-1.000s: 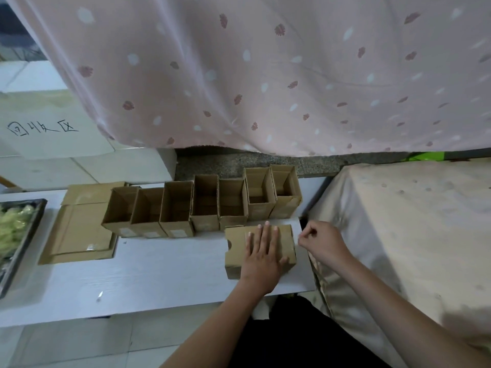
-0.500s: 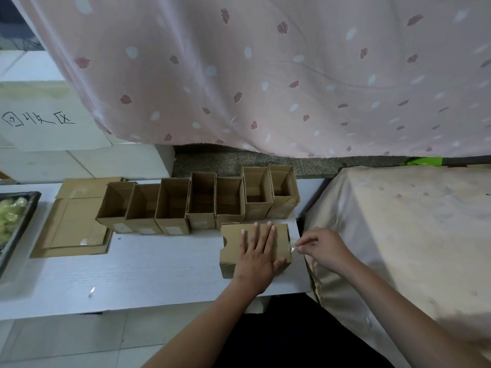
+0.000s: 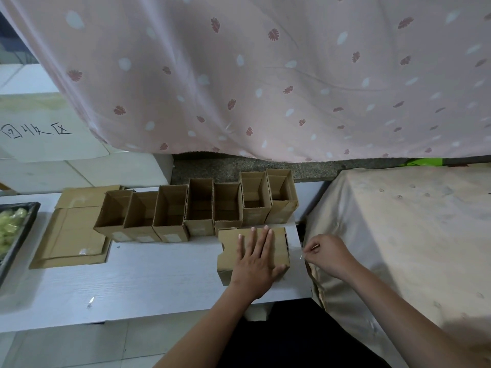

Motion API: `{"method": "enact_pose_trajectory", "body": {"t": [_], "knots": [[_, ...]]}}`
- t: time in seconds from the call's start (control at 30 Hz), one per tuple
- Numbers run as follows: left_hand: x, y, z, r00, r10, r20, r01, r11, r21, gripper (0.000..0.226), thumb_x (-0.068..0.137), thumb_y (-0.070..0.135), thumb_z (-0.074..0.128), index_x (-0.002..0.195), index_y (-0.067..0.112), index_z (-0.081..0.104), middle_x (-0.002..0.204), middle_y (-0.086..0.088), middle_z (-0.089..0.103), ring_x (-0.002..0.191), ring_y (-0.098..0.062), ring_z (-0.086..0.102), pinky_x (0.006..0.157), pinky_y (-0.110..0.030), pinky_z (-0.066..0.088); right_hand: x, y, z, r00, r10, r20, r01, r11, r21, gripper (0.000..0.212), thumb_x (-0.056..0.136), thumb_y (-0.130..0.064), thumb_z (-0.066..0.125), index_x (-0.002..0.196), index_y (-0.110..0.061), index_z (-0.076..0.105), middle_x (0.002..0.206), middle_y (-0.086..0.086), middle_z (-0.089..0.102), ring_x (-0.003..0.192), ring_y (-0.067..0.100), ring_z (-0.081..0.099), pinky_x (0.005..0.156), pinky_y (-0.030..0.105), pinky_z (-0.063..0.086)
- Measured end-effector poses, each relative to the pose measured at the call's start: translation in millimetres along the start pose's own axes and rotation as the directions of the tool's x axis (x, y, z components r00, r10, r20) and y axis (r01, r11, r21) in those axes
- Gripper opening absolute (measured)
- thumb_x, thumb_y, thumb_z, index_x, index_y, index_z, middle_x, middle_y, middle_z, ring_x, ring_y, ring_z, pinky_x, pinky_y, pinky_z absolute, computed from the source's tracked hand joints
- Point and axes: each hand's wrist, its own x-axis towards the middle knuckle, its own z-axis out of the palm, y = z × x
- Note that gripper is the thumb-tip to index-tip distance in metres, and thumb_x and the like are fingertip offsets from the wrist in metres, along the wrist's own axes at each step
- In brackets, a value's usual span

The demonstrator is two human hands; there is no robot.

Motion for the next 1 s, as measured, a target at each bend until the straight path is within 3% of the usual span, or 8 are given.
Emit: {"method": "enact_pose_trajectory", "body": {"t": [0.27, 0.43, 0.53, 0.6, 0.67, 0.83, 1.0], "knots": [[0.8, -0.2, -1.0, 1.0, 0.01, 0.028, -0.011, 0.999, 0.034, 0.103, 0.094, 0.07, 0.036, 0.154, 0.015, -0.028, 0.158, -0.002, -0.038, 0.145, -0.032, -0.035, 0.119, -0.058, -0.016, -2.2, 2.1, 4.3, 0.999, -0.011, -0.047, 0.009, 0.999, -0.053, 0.02, 0.079, -0.011, 0.073, 0.066, -0.026, 0.07, 0.078, -0.011, 0.071, 0.075, 0.002, 0.062, 0.065, 0.015, 0.042], [-0.2, -0.9, -2.8, 1.0, 0.013, 0.012, -0.013, 0.998, 0.066, 0.101, 0.095, 0.041, 0.048, 0.15, 0.02, -0.034, 0.154, -0.006, -0.044, 0.149, -0.036, -0.028, 0.118, -0.058, -0.018, 0.4, -5.5, 4.9, 0.992, -0.052, -0.112, 0.058, 0.997, 0.046, 0.021, 0.083, -0.006, 0.065, 0.072, -0.025, 0.064, 0.076, -0.005, 0.068, 0.075, 0.014, 0.065, 0.063, 0.012, 0.044], [2.3, -2.9, -10.6, 0.999, 0.029, 0.015, -0.03, 0.997, 0.074, 0.106, 0.093, 0.036, 0.057, 0.15, 0.036, -0.032, 0.16, -0.013, -0.034, 0.151, -0.036, -0.02, 0.12, -0.058, -0.012, -1.8, -12.1, 3.8, 0.993, -0.104, -0.061, 0.111, 0.987, 0.114, 0.034, 0.086, -0.006, 0.063, 0.096, -0.038, 0.067, 0.079, -0.001, 0.065, 0.068, 0.012, 0.059, 0.061, 0.013, 0.044], [5.0, -3.6, -17.2, 0.999, 0.037, 0.028, -0.039, 0.996, 0.075, 0.112, 0.089, 0.038, 0.064, 0.148, 0.047, -0.03, 0.162, -0.016, -0.027, 0.152, -0.037, -0.015, 0.12, -0.06, -0.006, -2.8, -17.9, 2.5, 0.992, -0.123, -0.022, 0.125, 0.986, 0.11, 0.035, 0.089, -0.009, 0.061, 0.109, -0.036, 0.072, 0.083, -0.006, 0.065, 0.071, 0.009, 0.059, 0.072, 0.021, 0.05], [7.3, -4.2, -25.0, 1.0, 0.028, 0.01, -0.028, 0.999, 0.046, 0.115, 0.083, 0.039, 0.07, 0.146, 0.055, -0.025, 0.165, -0.017, -0.013, 0.152, -0.038, -0.007, 0.118, -0.061, 0.0, -4.5, -26.6, -0.8, 0.987, -0.158, -0.033, 0.16, 0.985, 0.07, 0.025, 0.09, -0.013, 0.061, 0.093, -0.03, 0.079, 0.084, -0.015, 0.066, 0.08, 0.006, 0.064, 0.08, 0.025, 0.053], [9.8, -12.9, -48.1, 0.986, -0.019, -0.163, 0.003, 0.995, -0.1, 0.115, 0.066, 0.06, 0.075, 0.148, 0.061, -0.005, 0.147, -0.015, 0.021, 0.138, -0.038, 0.019, 0.104, -0.058, 0.027, -11.6, -50.5, -20.4, 0.97, -0.238, -0.052, 0.243, 0.935, 0.258, 0.027, 0.088, -0.015, 0.066, 0.077, -0.039, 0.073, 0.075, -0.016, 0.072, 0.07, -0.004, 0.068, 0.063, 0.012, 0.048], [8.5, -23.0, -46.4, 0.983, -0.103, -0.155, 0.045, 0.94, -0.337, 0.109, 0.062, 0.05, 0.085, 0.144, 0.053, 0.013, 0.144, -0.007, 0.023, 0.13, -0.035, 0.031, 0.101, -0.049, 0.043, -11.4, -59.4, -35.1, 0.958, -0.282, -0.04, 0.28, 0.903, 0.325, 0.02, 0.083, -0.004, 0.074, 0.084, -0.024, 0.072, 0.109, -0.003, 0.058, 0.084, 0.01, 0.072, 0.083, 0.029, 0.058]]}}
